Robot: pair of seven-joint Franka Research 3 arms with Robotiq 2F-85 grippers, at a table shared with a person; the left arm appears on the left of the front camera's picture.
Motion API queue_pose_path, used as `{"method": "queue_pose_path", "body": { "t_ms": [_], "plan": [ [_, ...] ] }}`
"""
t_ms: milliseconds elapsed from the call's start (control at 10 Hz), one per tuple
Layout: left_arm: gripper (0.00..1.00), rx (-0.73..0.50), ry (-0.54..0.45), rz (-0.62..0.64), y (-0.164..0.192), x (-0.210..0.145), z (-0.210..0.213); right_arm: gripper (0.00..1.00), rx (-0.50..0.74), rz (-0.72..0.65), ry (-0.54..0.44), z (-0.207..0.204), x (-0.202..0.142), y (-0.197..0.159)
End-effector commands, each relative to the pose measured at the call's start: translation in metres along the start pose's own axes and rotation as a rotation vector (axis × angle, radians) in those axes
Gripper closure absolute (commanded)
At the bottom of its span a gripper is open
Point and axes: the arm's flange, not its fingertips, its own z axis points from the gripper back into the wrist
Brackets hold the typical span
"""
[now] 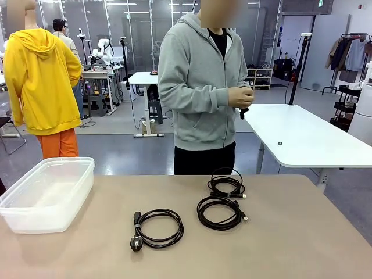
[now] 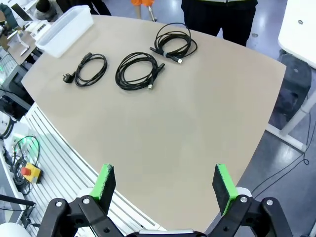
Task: Organize and store the cables.
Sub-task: Place the Power Cable into the Organizing box.
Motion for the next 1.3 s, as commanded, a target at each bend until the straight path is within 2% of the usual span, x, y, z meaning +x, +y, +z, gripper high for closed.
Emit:
{"method": "queue_pose_path", "body": {
  "t_ms": [0,300,400,500,700,900,1000,1100,1200],
  "plan": [
    [0.00,0.003,0.002,-0.002,0.000,0.001,0.000,0.00,-0.013,0.018,-0.005,0.004,0.000,0.001],
    [0.00,0.000,0.000,0.000,0.000,0.000,0.000,0.00,-0.013,0.018,-0.005,0.004,0.000,0.001],
    [0.00,-0.087,0.072,-0.090,-0.030,0.015,-0.006,0.00,-0.013,0.018,-0.005,0.004,0.000,0.001],
    [0.00,-0.101,0.161,-0.101,-0.056,0.025,-0.034,0.00,-0.013,0.018,-0.005,0.004,0.000,0.001],
    [0.00,-0.232,0.270,-0.100,-0.108,0.032,-0.110,0.00,-0.013,0.018,-0.005,0.004,0.000,0.001],
    [0.00,-0.269,0.413,-0.113,-0.162,0.033,-0.186,0.00,-0.013,0.018,-0.005,0.004,0.000,0.001],
    [0.00,-0.227,0.510,-0.035,-0.185,0.032,-0.212,0.00,-0.013,0.018,-0.005,0.004,0.000,0.001],
    [0.00,-0.163,0.543,-0.078,-0.215,0.028,-0.232,0.00,-0.013,0.018,-0.005,0.004,0.000,0.001],
    [0.00,-0.153,0.553,-0.046,-0.233,0.021,-0.244,0.00,-0.013,0.018,-0.005,0.004,0.000,0.001]
  ]
}}
